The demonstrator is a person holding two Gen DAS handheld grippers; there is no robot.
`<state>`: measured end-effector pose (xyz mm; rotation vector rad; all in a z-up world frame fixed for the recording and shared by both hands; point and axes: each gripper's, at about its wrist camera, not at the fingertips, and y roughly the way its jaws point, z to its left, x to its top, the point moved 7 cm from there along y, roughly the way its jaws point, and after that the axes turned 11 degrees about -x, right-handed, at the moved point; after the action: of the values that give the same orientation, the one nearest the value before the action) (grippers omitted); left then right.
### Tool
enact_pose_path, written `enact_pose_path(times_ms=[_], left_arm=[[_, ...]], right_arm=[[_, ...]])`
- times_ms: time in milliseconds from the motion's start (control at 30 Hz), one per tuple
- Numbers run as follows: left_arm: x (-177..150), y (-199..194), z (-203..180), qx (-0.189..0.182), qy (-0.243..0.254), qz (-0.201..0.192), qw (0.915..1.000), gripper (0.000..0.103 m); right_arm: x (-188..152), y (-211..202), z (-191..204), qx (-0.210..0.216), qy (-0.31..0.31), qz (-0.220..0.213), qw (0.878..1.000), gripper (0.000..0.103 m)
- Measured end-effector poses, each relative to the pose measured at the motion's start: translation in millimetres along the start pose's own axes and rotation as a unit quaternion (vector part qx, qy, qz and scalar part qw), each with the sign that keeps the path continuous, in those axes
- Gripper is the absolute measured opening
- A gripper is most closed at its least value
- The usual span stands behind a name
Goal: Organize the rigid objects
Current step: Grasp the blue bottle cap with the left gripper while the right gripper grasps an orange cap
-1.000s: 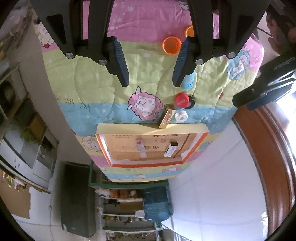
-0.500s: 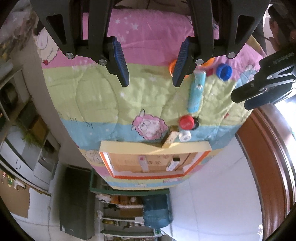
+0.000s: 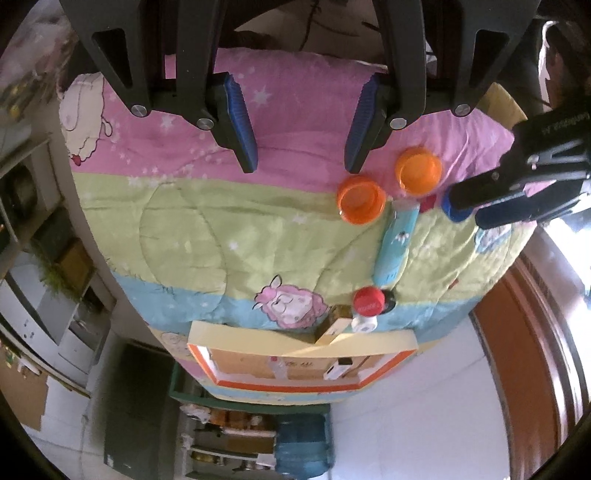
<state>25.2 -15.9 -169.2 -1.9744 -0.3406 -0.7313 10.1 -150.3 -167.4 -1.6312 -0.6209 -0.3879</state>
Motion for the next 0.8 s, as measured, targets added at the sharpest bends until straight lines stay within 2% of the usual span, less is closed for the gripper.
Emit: enact_pose_path(times_ms=[133, 267, 533, 600, 733, 800], left_arm=[[-3, 2, -2, 0.003, 0.011, -0.002, 0.9999, 0.047], [-2, 1, 3, 0.006, 0.004, -0.01, 0.9999, 0.031], [-3, -1, 4, 0.003, 0.006, -0.014, 0.9999, 0.031], [-3, -1, 4, 0.004, 0.006, -0.014, 0.9999, 0.031], [-3, -1, 4, 0.004, 0.006, -0.015, 0.9999, 0.031], [-3, -1, 4, 0.002, 0.004, -0.015, 0.9999, 0.031]], right_arm=[[1, 1, 4, -0.003, -0.01, -0.005, 1.0, 0.05], [4, 2, 16, -0.001, -0.037, -0.015, 0.999, 0.05], [15, 5, 35, -0.001, -0.08, -0.046, 0.996, 0.05], [16, 6, 37, 0.005, -0.081, -0.049, 0.995, 0.046], [20, 9, 42, 0.021, -0.079, -0.049, 0.995, 0.03], [21, 10, 43, 0.021, -0.079, -0.049, 0.995, 0.03]])
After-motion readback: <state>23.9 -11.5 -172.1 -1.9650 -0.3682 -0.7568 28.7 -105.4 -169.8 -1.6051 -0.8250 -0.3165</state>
